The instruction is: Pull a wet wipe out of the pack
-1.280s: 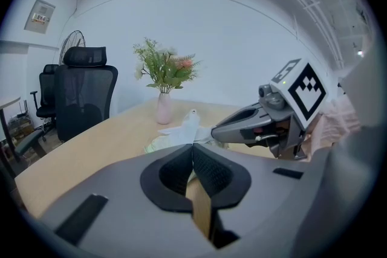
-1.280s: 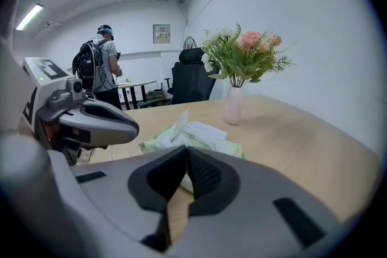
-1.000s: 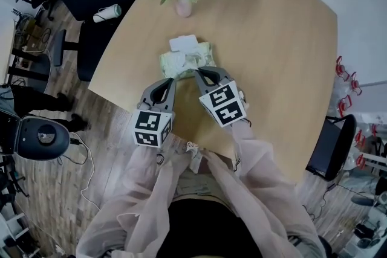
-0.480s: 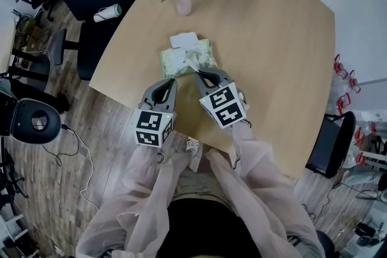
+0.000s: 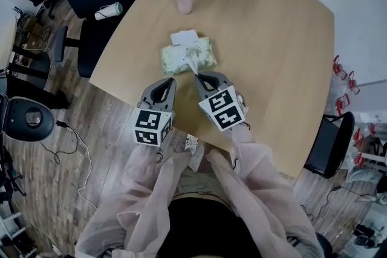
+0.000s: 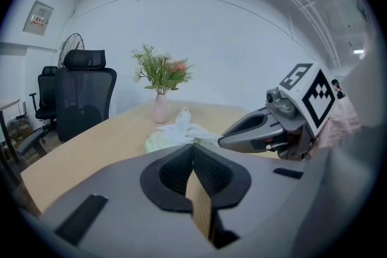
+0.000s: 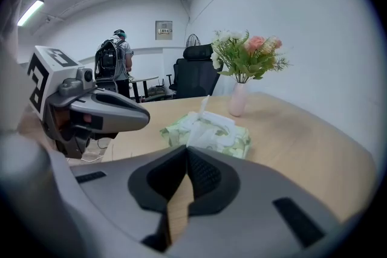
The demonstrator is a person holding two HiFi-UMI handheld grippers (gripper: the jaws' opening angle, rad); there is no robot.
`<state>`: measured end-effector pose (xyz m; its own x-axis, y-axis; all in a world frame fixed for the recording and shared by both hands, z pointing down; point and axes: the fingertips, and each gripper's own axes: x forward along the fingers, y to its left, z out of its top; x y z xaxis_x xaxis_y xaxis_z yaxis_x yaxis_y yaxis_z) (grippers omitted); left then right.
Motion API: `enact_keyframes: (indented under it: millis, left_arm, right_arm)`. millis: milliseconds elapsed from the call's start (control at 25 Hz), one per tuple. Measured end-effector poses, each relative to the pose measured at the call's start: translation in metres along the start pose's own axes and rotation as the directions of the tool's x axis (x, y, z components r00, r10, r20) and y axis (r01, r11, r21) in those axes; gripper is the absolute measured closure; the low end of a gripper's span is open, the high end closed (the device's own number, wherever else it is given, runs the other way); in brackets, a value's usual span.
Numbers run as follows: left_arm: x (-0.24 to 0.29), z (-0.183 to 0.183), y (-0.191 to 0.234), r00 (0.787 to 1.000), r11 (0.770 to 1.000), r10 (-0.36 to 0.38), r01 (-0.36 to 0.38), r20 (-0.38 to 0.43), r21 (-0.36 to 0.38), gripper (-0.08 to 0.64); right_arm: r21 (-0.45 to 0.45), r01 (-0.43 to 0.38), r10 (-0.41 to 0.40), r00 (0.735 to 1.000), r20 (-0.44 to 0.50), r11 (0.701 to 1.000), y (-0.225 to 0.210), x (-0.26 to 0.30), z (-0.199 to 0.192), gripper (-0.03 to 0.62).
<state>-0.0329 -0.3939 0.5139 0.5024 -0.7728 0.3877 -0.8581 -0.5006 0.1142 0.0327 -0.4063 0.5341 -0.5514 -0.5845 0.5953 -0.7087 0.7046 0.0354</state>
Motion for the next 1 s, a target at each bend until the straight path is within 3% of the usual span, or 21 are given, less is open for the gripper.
enact_keyframes:
  millis: [1000]
  left_arm:
    - [-0.016, -0.002, -0.021, 0.999, 0.998, -0.042, 0.042, -0.01, 0.04, 0.548]
  right_arm:
    - [0.016, -0.002, 0.002, 1.0, -0.011, 1.0, 0.018, -0.032, -0.026, 0.586]
